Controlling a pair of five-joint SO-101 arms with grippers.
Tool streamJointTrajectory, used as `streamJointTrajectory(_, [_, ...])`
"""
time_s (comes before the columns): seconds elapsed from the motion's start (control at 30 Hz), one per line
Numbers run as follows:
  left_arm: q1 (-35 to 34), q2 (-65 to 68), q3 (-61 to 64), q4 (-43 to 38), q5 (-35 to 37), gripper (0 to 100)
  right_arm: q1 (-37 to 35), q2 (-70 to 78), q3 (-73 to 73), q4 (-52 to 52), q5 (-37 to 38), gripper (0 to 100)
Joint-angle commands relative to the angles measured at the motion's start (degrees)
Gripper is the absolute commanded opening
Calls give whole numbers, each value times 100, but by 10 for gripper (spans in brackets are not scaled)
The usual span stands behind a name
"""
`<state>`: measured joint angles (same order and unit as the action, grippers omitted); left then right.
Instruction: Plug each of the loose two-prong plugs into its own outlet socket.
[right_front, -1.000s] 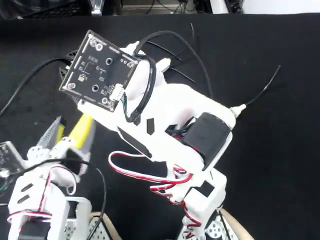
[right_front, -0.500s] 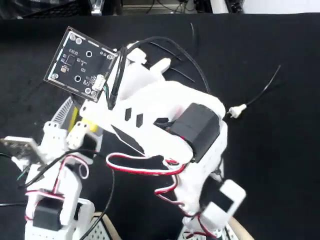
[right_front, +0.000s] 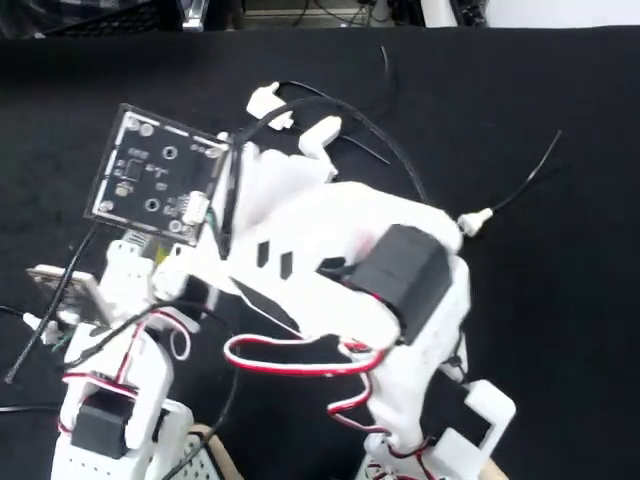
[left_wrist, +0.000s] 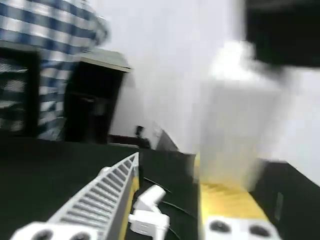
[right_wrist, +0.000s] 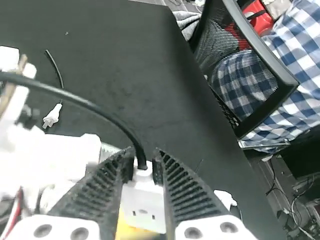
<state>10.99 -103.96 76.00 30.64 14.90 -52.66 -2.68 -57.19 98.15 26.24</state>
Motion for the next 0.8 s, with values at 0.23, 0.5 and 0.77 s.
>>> streamJointTrajectory(0.23, [409,-35,66,-185,-440,177,-202,119,4,-132,211,12])
streamJointTrajectory(0.5, [-936,-35,-321,-229,79,177,-132,-409,242,290,-141,12])
streamJointTrajectory(0.77, [-1279,-26,-382,-237,176,177,-97,-1552,1921,167,-79,12])
